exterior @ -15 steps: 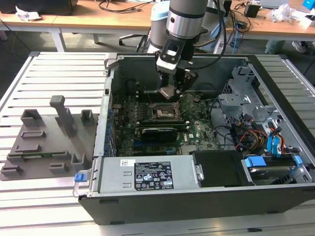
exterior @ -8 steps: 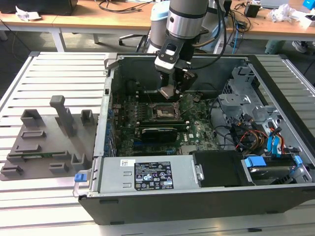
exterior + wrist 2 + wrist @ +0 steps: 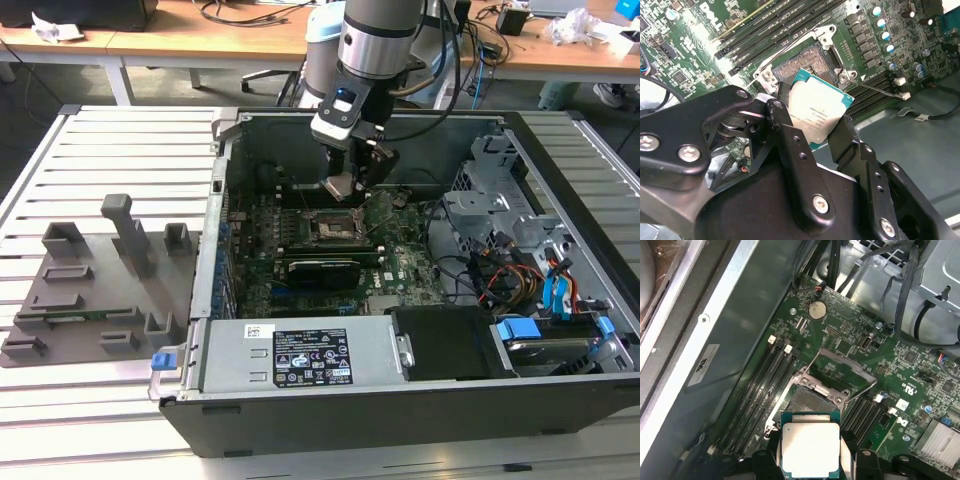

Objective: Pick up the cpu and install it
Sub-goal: 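Place the cpu into insertion slot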

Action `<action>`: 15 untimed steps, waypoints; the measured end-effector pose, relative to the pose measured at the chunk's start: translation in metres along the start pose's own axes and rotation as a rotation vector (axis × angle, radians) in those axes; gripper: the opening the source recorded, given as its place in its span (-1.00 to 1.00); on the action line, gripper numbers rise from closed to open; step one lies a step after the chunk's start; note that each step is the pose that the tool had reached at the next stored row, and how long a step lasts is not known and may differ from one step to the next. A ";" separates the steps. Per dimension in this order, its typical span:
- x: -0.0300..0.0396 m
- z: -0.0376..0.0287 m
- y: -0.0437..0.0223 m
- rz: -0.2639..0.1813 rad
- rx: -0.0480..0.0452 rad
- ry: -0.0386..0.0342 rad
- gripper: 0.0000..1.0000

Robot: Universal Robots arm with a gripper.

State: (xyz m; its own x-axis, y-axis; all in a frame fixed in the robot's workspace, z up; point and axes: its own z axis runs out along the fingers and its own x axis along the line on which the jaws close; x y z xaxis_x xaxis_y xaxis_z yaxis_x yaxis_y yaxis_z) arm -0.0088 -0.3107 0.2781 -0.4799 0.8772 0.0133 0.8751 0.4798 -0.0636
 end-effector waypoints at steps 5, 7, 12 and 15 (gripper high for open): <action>0.0000 0.0000 0.0000 0.038 -0.0003 0.0021 0.09; 0.0000 0.0001 0.0000 0.049 -0.0005 0.0028 0.09; 0.0000 0.0000 0.0000 0.073 -0.0007 0.0042 0.09; 0.0000 0.0001 0.0000 0.088 -0.0009 0.0052 0.09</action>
State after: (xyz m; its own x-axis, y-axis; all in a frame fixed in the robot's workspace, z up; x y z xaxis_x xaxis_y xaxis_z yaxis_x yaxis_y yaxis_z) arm -0.0088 -0.3107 0.2781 -0.4012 0.9159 0.0129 0.9138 0.4012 -0.0639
